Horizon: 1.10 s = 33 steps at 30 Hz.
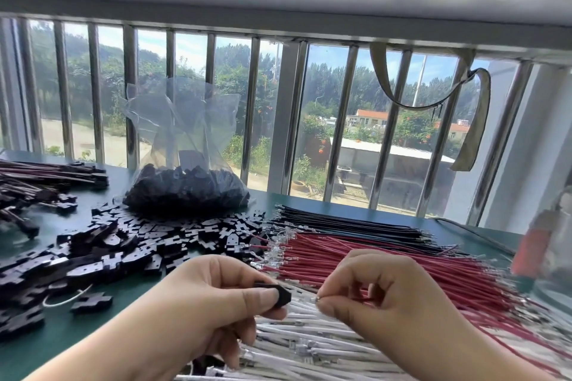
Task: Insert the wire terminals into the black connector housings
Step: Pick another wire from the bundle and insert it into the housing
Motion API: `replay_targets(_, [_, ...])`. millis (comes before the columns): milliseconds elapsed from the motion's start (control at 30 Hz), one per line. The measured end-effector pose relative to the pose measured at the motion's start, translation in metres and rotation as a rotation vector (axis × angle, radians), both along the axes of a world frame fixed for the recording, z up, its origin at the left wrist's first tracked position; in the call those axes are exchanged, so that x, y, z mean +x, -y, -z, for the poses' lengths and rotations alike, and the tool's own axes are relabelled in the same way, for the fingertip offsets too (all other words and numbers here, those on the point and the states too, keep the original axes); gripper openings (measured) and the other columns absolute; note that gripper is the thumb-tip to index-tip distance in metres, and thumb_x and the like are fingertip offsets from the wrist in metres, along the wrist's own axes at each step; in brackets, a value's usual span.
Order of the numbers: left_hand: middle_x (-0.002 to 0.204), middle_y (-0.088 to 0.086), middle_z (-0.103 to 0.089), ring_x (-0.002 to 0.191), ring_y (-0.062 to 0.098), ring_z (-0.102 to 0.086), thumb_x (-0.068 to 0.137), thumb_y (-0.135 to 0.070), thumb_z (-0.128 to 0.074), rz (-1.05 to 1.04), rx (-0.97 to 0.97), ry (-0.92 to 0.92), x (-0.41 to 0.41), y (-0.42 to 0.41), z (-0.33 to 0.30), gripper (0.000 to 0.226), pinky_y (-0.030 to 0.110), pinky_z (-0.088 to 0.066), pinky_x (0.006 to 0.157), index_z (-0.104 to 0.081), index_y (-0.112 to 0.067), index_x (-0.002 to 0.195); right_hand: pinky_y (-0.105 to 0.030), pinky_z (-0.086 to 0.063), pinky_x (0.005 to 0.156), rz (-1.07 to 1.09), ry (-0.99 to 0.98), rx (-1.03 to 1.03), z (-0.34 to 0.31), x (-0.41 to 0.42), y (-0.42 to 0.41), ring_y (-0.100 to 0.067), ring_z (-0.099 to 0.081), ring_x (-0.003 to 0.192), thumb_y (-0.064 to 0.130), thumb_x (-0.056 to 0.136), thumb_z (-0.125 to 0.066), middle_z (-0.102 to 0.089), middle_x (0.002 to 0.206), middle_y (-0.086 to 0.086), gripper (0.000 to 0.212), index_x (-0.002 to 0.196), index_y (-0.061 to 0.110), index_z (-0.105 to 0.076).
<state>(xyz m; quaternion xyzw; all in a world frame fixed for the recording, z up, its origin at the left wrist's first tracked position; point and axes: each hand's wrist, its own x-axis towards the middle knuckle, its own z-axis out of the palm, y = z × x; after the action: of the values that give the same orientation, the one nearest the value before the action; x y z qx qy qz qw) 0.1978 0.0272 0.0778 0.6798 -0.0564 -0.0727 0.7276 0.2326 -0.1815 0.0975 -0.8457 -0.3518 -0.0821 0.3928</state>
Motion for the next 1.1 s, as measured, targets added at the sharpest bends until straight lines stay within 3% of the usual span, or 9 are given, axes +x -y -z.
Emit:
replay_targets(267, [0.079,0.02,-0.073,0.039,0.014,-0.053,0.052,-0.02,-0.092,0.048,-0.004,0.006,0.002,0.001,0.004,0.028,0.021,-0.043,0.035,-0.077,-0.009,0.072,-0.007,-0.042,0.06,0.017,-0.002,-0.01,-0.002,-0.005,-0.004,0.003,-0.056,0.07,0.029,0.069,-0.079,-0.065,0.075,0.02,0.012,0.067,0.04,-0.073])
replay_targets(467, [0.082,0.023,-0.072,0.039,0.015,-0.053,0.026,-0.03,-0.096,0.117,-0.055,-0.035,0.004,-0.004,0.008,0.06,0.021,-0.044,0.036,-0.075,-0.003,0.075,-0.01,-0.045,0.066,0.048,0.069,-0.006,-0.001,-0.006,-0.003,-0.001,-0.058,0.075,0.033,0.067,-0.079,-0.064,0.078,0.02,0.013,0.07,0.043,-0.071])
replay_targets(600, [0.08,0.021,-0.072,0.037,0.015,-0.052,0.037,-0.023,-0.087,0.11,-0.03,-0.043,0.005,-0.002,0.007,0.04,0.021,-0.043,0.035,-0.076,-0.006,0.071,-0.012,-0.046,0.064,0.046,0.086,0.003,-0.001,-0.008,-0.003,-0.003,-0.059,0.075,0.032,0.067,-0.079,-0.063,0.078,0.02,0.012,0.07,0.041,-0.071])
replay_targets(767, [0.079,0.019,-0.073,0.038,0.015,-0.052,0.04,-0.023,-0.083,0.098,-0.01,-0.042,0.004,-0.004,0.006,0.033,0.021,-0.043,0.035,-0.076,-0.009,0.069,-0.011,-0.046,0.06,0.063,0.056,0.009,0.001,-0.012,-0.007,-0.001,-0.058,0.069,0.034,0.067,-0.078,-0.063,0.076,0.018,0.01,0.07,0.038,-0.069])
replay_targets(900, [0.082,0.021,-0.073,0.042,0.015,-0.057,0.042,-0.022,-0.085,0.108,0.058,0.001,0.005,-0.004,0.007,0.034,0.021,-0.046,0.038,-0.076,-0.01,0.072,-0.014,-0.051,0.063,0.073,-0.095,-0.034,-0.002,-0.011,-0.01,0.001,-0.055,0.059,0.037,0.069,-0.079,-0.067,0.075,0.014,0.01,0.069,0.038,-0.069])
replay_targets(1100, [0.07,0.018,-0.071,0.043,0.016,-0.059,0.032,-0.03,-0.095,0.105,0.078,0.04,0.004,-0.002,0.01,0.051,0.023,-0.048,0.042,-0.076,-0.009,0.075,-0.005,-0.039,0.054,-0.087,-0.028,-0.067,-0.006,-0.012,-0.01,0.005,-0.055,0.061,0.028,0.069,-0.081,-0.061,0.07,0.019,0.01,0.067,0.031,-0.072])
